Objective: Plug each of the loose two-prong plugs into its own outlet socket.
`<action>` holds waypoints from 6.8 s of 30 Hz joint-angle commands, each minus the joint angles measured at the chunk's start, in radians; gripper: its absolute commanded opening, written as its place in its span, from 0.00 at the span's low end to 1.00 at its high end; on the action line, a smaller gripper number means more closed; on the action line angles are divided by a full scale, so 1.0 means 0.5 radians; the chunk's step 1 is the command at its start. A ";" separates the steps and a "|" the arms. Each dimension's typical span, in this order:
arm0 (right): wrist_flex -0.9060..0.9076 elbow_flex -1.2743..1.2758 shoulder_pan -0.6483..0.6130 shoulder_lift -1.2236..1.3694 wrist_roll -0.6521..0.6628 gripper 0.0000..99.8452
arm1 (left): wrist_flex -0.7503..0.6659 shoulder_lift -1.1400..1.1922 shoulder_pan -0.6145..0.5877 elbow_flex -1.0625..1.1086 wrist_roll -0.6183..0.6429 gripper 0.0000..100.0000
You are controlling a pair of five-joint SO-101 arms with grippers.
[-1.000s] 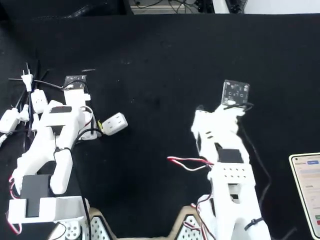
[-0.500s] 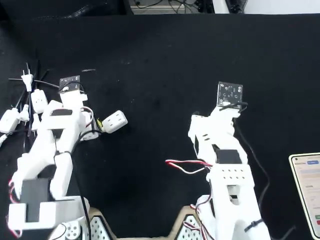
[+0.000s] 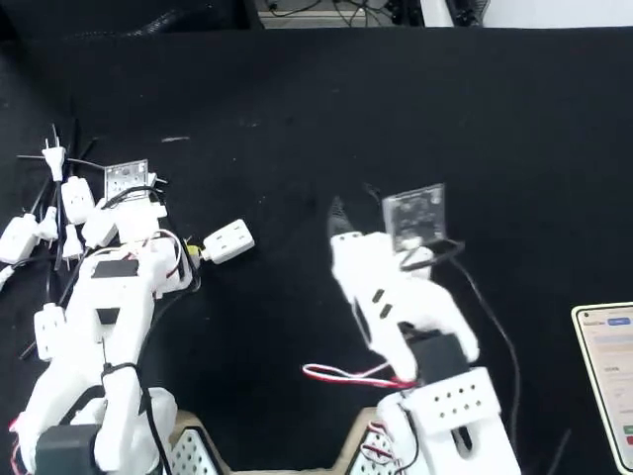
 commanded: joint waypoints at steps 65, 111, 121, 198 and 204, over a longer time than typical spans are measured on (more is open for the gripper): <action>-0.608 0.170 0.512 0.652 -0.110 0.17 | -0.261 0.522 0.861 -0.339 -0.460 0.22; -0.608 0.173 0.546 0.652 -0.098 0.17 | 0.003 0.328 1.208 -0.327 -0.074 0.22; -0.608 0.173 0.537 0.652 -0.098 0.17 | 1.096 -0.396 0.419 -0.744 -0.528 0.22; -0.598 0.183 0.534 0.652 -0.098 0.17 | 2.326 0.970 -1.297 -2.745 -2.163 0.03; -0.601 0.183 0.537 0.652 -0.098 0.17 | 2.329 0.399 -1.063 -2.487 -2.105 0.03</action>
